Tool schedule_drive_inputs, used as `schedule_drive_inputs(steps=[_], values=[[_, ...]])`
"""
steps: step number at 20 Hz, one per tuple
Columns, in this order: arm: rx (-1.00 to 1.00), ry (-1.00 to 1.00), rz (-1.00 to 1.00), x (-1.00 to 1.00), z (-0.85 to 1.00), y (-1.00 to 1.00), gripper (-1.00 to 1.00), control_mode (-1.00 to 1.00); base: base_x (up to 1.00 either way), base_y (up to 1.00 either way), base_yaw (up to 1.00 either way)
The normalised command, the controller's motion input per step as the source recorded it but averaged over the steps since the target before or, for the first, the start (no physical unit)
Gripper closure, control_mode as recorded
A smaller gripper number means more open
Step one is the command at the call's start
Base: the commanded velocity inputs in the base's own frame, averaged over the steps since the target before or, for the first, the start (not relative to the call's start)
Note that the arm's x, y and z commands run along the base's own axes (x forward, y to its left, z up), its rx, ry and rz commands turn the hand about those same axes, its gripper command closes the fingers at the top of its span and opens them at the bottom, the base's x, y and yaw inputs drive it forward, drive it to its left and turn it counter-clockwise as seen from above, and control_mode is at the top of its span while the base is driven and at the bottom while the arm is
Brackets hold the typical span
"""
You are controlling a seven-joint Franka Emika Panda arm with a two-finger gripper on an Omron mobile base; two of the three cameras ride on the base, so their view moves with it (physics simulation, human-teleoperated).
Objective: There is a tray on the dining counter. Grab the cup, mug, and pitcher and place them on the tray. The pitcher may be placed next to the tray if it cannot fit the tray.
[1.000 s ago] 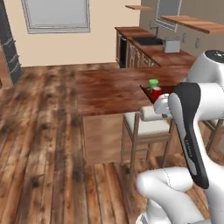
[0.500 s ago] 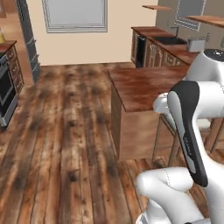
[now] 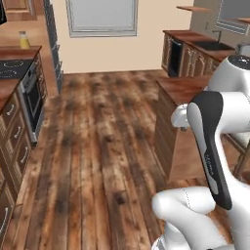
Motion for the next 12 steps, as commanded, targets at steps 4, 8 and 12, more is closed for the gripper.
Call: schedule_drive_inputs(steps=[4,8,12], values=[[0.0,0.0,0.0,0.0,0.0,0.0,-1.0,1.0,0.78,1.0,0.0],[0.0,0.0,0.0,0.0,0.0,0.0,-1.0,1.0,1.0,0.99,0.0],[0.0,0.0,0.0,0.0,0.0,0.0,-1.0,1.0,1.0,0.69,0.0]])
